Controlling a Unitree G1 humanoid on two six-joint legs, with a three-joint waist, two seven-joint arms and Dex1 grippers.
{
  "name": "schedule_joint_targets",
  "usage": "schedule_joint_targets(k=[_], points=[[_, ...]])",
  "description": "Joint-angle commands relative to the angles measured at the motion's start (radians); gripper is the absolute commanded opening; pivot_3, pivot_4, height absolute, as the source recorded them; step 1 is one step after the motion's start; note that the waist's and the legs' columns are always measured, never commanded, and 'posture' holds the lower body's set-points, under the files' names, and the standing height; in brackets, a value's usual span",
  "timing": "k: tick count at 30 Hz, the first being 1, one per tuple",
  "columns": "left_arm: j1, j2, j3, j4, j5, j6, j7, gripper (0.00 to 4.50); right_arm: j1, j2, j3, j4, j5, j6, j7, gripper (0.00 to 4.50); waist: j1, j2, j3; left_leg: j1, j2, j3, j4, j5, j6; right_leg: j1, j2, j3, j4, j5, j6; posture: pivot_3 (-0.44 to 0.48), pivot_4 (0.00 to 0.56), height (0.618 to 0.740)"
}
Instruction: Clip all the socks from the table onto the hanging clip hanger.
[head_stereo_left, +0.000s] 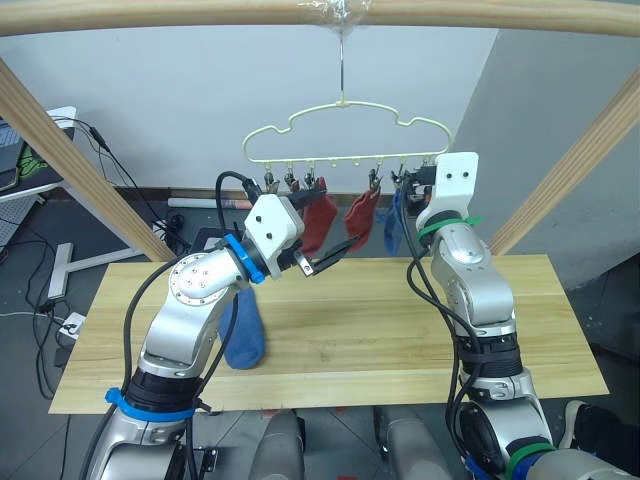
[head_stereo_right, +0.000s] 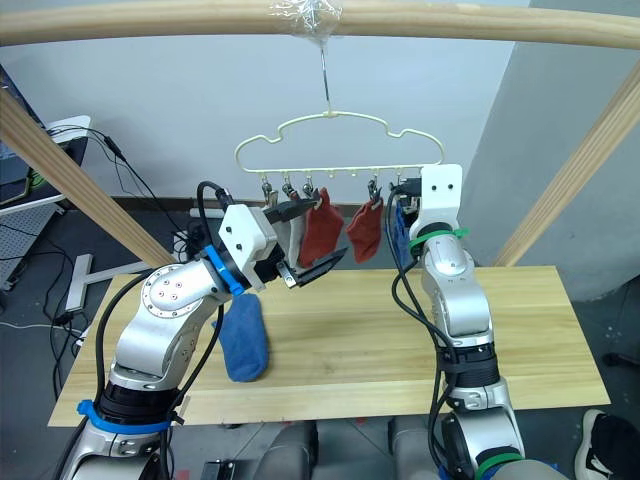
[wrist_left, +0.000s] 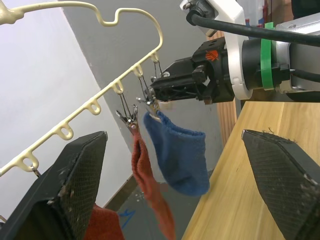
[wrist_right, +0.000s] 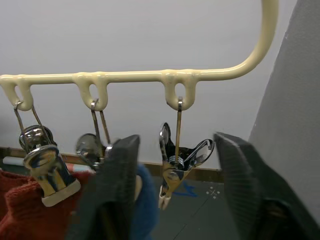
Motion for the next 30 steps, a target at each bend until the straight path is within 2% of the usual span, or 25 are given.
schedule_joint_targets(k=[1,18,30], points=[[-0.01,-0.005,0.005,-0.037,-0.013,-0.008,0.004,4.5,-0.019,0.004,-0.011,-0.021,0.0,-0.004,-0.006,1.39,0.0,0.0,0.0,0.0,0.0,0.0,0.0,0.0,0.0,0.0,0.0,0.0,0.0,0.0,0.0,0.082,0.248,0.74],[-0.009,-0.007,0.005,-0.048,-0.015,-0.005,0.005,4.5,-0.054,0.026,-0.02,0.024,0.014,-0.02,-0.012,1.39,0.0,0.0,0.0,0.0,0.0,0.0,0.0,0.0,0.0,0.0,0.0,0.0,0.0,0.0,0.0,0.091,0.243,0.74],[-0.007,-0.006,0.004,-0.058,-0.018,-0.001,0.004,4.5,-0.098,0.099,-0.11,0.069,0.085,-0.02,-0.061,1.39,0.002,0.0,0.0,0.0,0.0,0.0,0.0,0.0,0.0,0.0,0.0,0.0,0.0,0.0,0.0,0.094,0.239,0.74]])
